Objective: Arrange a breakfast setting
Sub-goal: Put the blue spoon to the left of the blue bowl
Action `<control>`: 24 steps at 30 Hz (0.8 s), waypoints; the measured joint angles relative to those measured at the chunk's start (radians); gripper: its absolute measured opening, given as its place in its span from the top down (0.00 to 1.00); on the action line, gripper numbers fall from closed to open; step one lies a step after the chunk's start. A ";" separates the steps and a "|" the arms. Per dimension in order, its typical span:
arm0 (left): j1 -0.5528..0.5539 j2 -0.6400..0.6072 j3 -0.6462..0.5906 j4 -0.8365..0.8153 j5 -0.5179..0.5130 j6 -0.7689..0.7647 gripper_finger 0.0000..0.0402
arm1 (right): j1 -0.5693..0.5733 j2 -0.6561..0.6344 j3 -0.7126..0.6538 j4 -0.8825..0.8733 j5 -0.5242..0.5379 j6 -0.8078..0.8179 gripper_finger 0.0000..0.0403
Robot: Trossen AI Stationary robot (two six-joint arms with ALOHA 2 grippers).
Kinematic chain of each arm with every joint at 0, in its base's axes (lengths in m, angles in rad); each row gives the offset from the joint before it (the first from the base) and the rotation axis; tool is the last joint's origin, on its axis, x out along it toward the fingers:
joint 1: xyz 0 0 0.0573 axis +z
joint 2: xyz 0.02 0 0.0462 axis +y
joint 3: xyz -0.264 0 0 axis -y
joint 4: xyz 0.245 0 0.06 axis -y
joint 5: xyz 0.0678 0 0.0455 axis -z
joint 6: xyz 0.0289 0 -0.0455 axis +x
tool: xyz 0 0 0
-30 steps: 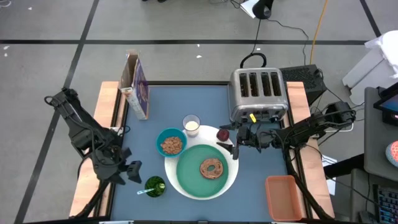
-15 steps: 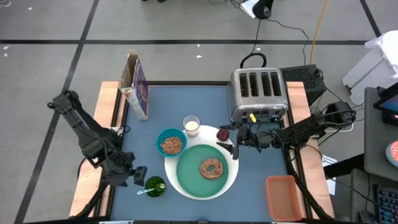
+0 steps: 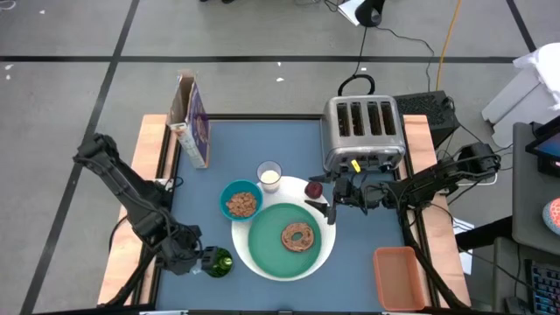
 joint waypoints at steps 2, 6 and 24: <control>0.000 0.013 0.000 0.005 0.027 -0.003 0.02 | 0.000 0.000 0.000 0.000 0.000 0.000 0.11; 0.000 0.033 0.000 0.008 0.036 0.001 0.02 | 0.000 0.000 0.000 0.000 0.000 0.000 0.11; 0.033 0.036 -0.059 0.079 0.036 0.004 0.20 | 0.000 0.000 0.000 0.000 0.000 0.000 0.11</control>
